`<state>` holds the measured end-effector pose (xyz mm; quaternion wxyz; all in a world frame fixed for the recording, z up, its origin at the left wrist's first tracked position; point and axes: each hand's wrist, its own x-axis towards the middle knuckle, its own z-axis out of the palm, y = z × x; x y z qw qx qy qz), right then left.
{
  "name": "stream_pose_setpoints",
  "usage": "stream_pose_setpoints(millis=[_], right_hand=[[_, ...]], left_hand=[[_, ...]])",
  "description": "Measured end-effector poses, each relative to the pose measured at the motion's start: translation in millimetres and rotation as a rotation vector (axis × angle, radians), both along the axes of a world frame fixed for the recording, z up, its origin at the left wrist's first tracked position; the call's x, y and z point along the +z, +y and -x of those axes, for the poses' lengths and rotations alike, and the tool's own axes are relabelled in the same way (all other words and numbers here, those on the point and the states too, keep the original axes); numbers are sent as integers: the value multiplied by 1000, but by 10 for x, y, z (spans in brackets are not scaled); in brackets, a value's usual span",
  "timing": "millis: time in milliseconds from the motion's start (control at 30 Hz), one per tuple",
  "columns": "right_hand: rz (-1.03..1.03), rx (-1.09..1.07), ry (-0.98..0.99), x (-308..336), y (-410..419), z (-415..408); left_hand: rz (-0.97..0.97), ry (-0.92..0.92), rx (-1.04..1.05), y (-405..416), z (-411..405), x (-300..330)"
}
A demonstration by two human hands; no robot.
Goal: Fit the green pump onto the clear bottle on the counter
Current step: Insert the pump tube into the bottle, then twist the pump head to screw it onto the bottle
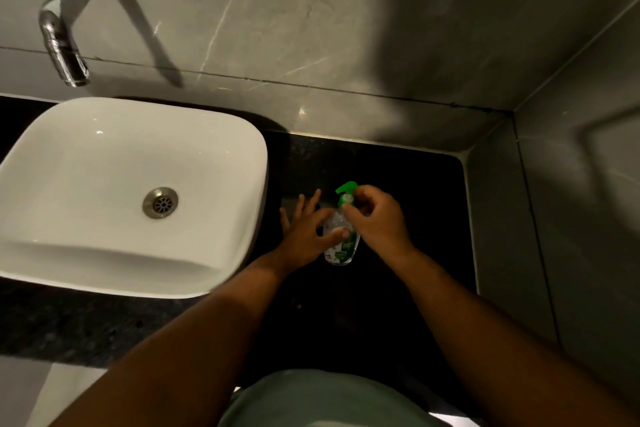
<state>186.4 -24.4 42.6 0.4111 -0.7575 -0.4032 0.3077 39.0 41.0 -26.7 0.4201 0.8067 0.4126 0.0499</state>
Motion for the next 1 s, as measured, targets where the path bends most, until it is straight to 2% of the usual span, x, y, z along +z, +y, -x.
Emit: stream_pose_setpoints(millis=[167, 333, 433, 700, 1000], right_hand=[[13, -27, -6, -25, -40, 6], [-31, -88, 179, 22, 15, 42], [-34, -125, 182, 24, -15, 68], [-68, -21, 364, -60, -134, 39], [-2, -34, 210, -84, 4, 25]], left_hand=[[-1, 0, -3, -31, 9, 50], [-21, -18, 36, -58, 14, 55], [-13, -20, 37, -75, 24, 59], [-19, -8, 57, -58, 37, 52], [-92, -39, -5, -80, 38, 13]])
